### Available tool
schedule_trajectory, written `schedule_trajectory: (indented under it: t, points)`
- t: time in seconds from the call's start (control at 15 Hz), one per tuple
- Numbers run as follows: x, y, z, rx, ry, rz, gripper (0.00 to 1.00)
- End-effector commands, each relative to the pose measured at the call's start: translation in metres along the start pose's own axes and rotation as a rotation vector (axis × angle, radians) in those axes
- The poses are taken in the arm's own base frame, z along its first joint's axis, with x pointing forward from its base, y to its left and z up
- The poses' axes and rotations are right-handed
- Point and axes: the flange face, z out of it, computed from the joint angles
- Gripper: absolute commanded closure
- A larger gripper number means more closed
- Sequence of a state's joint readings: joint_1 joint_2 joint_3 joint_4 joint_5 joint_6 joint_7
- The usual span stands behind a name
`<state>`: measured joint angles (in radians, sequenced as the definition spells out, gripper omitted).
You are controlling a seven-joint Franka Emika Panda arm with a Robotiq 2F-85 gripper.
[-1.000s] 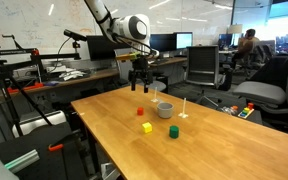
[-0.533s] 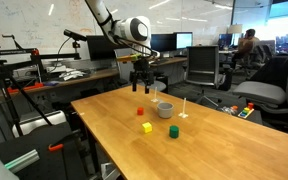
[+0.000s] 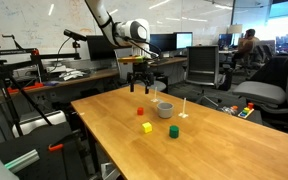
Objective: Put the blocks in the cup
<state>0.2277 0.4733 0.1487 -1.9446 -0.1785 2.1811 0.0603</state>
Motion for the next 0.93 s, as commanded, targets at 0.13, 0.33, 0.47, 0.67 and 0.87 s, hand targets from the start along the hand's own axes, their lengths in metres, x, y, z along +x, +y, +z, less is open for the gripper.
schedule_trajectory:
  t: [0.13,0.33,0.47,0.67,0.87]
  points:
    - [0.018,-0.014,0.015,-0.086,-0.022,-0.122,0.0]
    - [0.024,-0.012,0.031,-0.153,-0.03,-0.138,0.0]
    - [0.028,-0.01,0.039,-0.18,-0.035,-0.154,0.0]
    - [0.04,-0.01,0.043,-0.174,-0.011,-0.134,0.0]
    - [0.053,-0.024,0.034,-0.123,0.041,-0.083,0.0]
